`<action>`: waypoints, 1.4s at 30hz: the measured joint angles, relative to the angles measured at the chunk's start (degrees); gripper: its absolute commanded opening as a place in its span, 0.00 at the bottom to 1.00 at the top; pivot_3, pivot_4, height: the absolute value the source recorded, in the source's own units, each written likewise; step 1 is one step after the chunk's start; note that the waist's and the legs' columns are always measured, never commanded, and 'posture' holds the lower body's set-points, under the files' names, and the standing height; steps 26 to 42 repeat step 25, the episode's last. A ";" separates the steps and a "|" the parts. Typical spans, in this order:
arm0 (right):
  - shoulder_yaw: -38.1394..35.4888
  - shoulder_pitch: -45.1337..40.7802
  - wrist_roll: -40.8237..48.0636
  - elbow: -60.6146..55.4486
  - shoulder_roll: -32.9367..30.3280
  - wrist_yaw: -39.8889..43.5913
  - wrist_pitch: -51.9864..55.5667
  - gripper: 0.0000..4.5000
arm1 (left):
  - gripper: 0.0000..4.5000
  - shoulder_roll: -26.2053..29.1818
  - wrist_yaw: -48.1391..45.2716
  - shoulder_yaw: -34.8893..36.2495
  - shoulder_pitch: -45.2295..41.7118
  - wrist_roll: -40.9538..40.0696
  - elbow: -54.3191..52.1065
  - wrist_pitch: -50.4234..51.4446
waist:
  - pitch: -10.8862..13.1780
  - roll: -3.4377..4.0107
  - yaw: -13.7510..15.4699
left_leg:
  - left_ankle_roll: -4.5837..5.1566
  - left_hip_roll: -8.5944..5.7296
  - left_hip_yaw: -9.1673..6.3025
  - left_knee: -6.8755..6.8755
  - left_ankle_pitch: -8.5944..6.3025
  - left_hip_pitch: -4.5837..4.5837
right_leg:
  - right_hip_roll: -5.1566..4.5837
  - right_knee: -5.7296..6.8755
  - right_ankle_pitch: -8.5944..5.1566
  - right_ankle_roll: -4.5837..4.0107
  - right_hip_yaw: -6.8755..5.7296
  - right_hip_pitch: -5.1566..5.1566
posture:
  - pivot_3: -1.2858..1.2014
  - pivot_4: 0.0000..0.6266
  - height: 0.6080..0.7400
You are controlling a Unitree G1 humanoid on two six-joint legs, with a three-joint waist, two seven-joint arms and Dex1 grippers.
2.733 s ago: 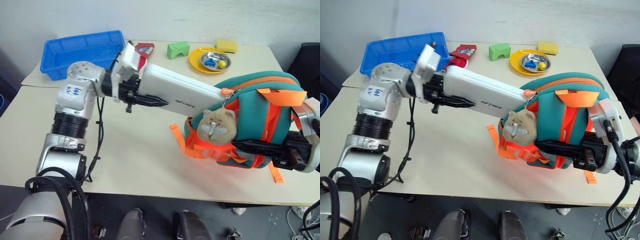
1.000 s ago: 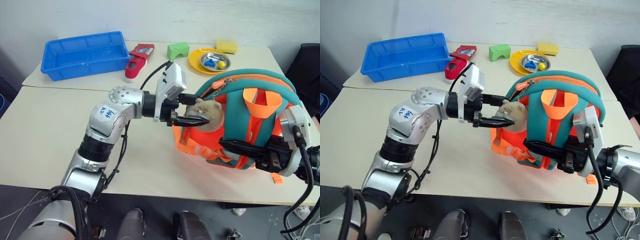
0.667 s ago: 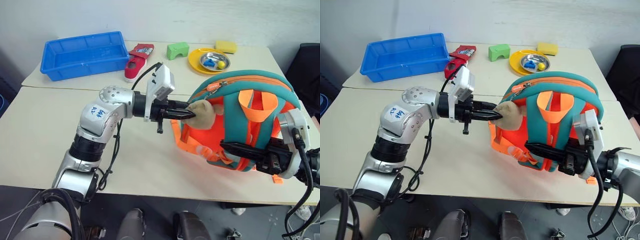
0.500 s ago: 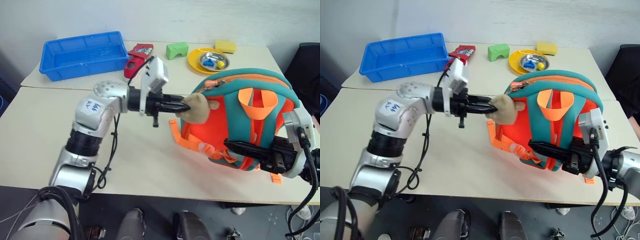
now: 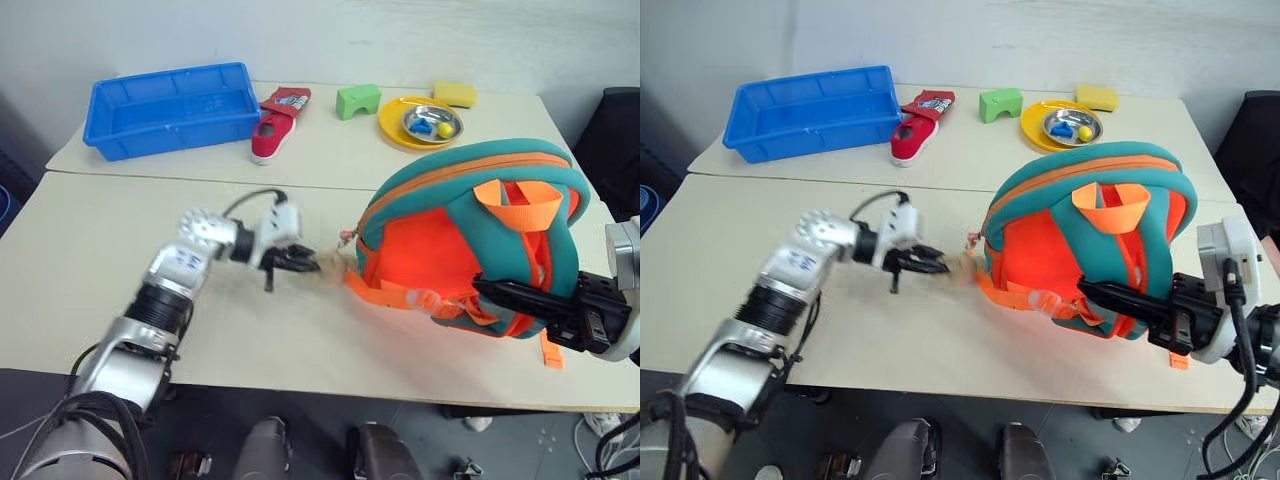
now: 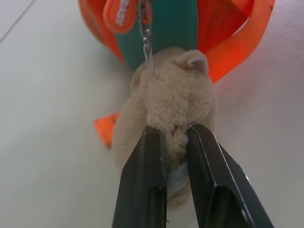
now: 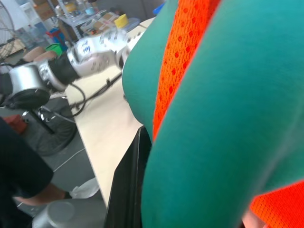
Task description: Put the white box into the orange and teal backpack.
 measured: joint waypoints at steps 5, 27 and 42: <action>2.76 0.49 -6.58 -0.40 0.21 -2.22 -1.67 0.22 | 0.15 -2.22 1.91 0.86 -0.01 1.42 0.83 0.03 | -0.04 0.05 0.56 | 0.02 -0.01 0.00 0.03 0.00 0.11 | 0.00 0.04 0.00 0.00 -0.01 0.11 | 0.52 0.24 1.00; -28.19 13.84 -23.90 30.08 -11.37 24.40 -1.55 1.00 | 1.00 23.30 -15.68 25.98 1.76 -21.98 -6.74 29.91 | -0.01 0.08 -0.80 | 0.00 0.02 0.02 -0.19 -0.03 0.07 | -0.03 -0.10 -0.01 -0.03 0.00 0.00 | 0.52 0.24 1.00; -28.19 13.84 -23.90 30.08 -11.37 24.40 -1.55 1.00 | 1.00 23.30 -15.68 25.98 1.76 -21.98 -6.74 29.91 | -0.01 0.08 -0.80 | 0.00 0.02 0.02 -0.19 -0.03 0.07 | -0.03 -0.10 -0.01 -0.03 0.00 0.00 | 0.52 0.24 1.00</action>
